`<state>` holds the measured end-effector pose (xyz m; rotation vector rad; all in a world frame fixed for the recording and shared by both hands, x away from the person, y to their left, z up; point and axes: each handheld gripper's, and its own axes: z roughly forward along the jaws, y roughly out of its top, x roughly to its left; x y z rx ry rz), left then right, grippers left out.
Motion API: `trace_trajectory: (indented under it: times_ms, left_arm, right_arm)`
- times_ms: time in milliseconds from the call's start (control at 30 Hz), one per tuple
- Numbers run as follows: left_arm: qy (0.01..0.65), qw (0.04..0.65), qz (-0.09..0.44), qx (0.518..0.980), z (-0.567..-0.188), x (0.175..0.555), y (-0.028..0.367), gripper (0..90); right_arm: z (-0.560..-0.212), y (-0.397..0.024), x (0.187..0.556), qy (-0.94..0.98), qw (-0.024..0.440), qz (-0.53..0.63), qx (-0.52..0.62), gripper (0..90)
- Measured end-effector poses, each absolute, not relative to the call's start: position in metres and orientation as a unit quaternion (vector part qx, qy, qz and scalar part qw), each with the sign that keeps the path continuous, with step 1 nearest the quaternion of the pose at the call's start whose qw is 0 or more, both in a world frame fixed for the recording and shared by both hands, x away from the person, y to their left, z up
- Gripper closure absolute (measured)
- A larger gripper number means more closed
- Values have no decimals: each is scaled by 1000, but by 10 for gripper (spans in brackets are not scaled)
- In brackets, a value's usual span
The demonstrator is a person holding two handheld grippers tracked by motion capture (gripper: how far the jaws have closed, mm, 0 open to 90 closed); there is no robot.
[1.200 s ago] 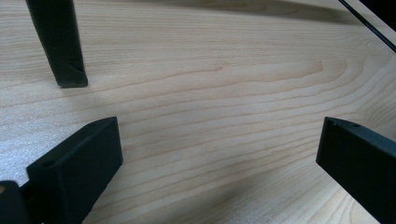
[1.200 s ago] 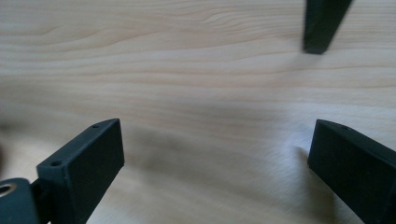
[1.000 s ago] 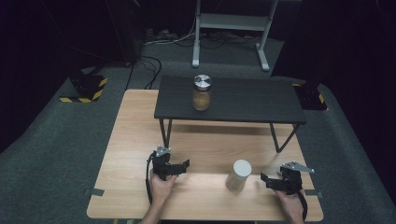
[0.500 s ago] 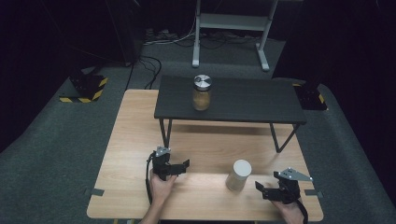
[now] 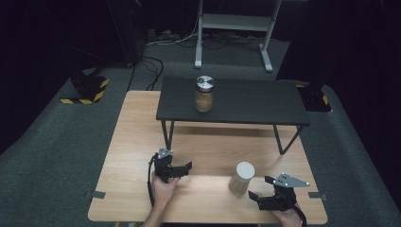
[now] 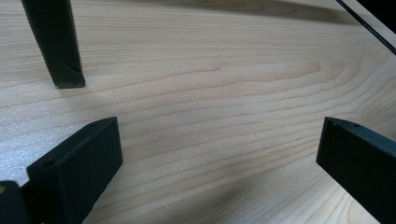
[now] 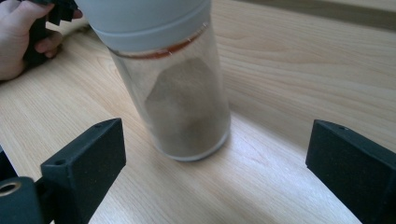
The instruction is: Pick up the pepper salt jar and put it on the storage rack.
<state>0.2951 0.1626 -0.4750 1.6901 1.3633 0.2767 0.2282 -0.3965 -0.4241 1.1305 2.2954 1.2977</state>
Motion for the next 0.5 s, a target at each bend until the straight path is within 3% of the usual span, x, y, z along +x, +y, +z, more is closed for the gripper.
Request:
trace_trajectory:
  times_ms: [500]
  left_arm:
    - [554,461,110,684,-476,295,164,5]
  right_arm:
    - [-412,-371,233,800,153,450,366,60]
